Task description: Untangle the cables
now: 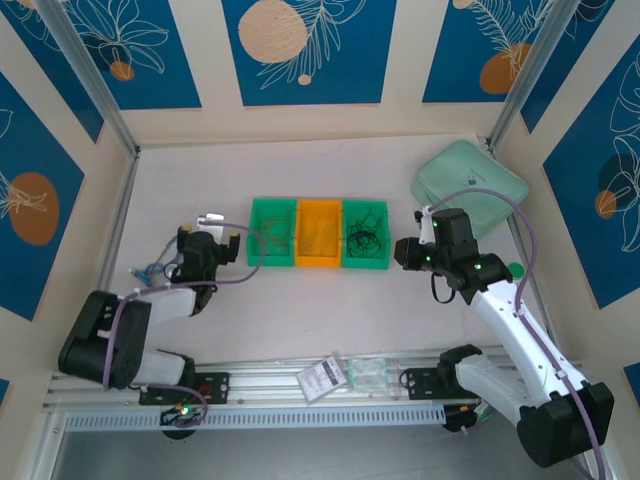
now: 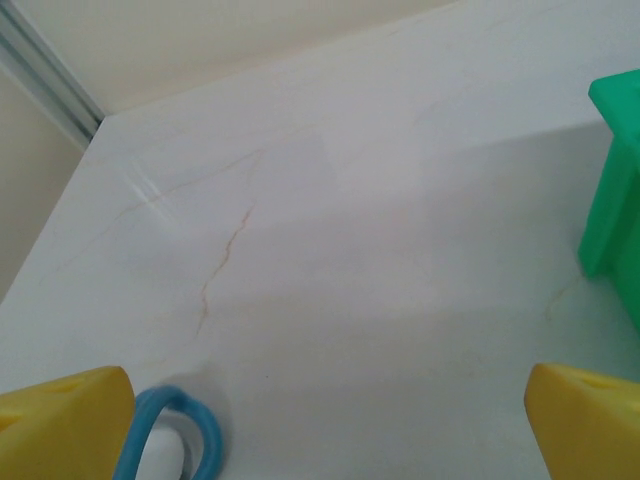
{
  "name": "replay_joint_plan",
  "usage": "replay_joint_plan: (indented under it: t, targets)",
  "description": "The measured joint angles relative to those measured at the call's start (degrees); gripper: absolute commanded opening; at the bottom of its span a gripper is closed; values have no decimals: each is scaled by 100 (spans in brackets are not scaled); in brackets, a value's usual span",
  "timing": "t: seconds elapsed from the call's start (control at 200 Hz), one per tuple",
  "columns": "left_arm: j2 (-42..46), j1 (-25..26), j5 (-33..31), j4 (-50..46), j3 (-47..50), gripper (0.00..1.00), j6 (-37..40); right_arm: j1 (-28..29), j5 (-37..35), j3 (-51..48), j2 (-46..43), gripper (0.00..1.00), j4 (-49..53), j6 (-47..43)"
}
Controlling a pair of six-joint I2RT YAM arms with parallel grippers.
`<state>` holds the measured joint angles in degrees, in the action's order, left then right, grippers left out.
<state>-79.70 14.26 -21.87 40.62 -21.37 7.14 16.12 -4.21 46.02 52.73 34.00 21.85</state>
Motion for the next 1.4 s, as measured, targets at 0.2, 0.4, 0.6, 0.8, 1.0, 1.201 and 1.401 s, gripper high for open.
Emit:
replay_joint_plan:
  t: [0.2, 0.4, 0.6, 0.8, 1.0, 1.201, 1.401]
  targets:
    - [-605, -2, 42, 1126, 260, 100, 136, -269, -46, -319, -214, 22, -160, 11]
    - [-881, -15, 20, 2520, 861, 100, 157, -476, -365, -1088, -1209, 25, -756, 26]
    - [-1040, -72, 48, 3042, 1034, 100, 131, -658, -684, -1620, -1624, 32, -1307, -20]
    - [-1110, -415, 240, 2411, 450, 100, -76, -911, -721, -1683, -1261, 32, -1847, -129]
    - [-1113, -612, 496, 1961, 192, 100, -238, -1257, -789, -1952, -935, 32, -2669, -461]
    - [-1113, -612, 568, 1797, 192, 100, -271, -1585, -960, -2988, -774, 32, -4450, -621]
    - [-1113, -612, 584, 1790, 192, 100, -278, -1604, -949, -3609, 177, 32, -6264, -796]
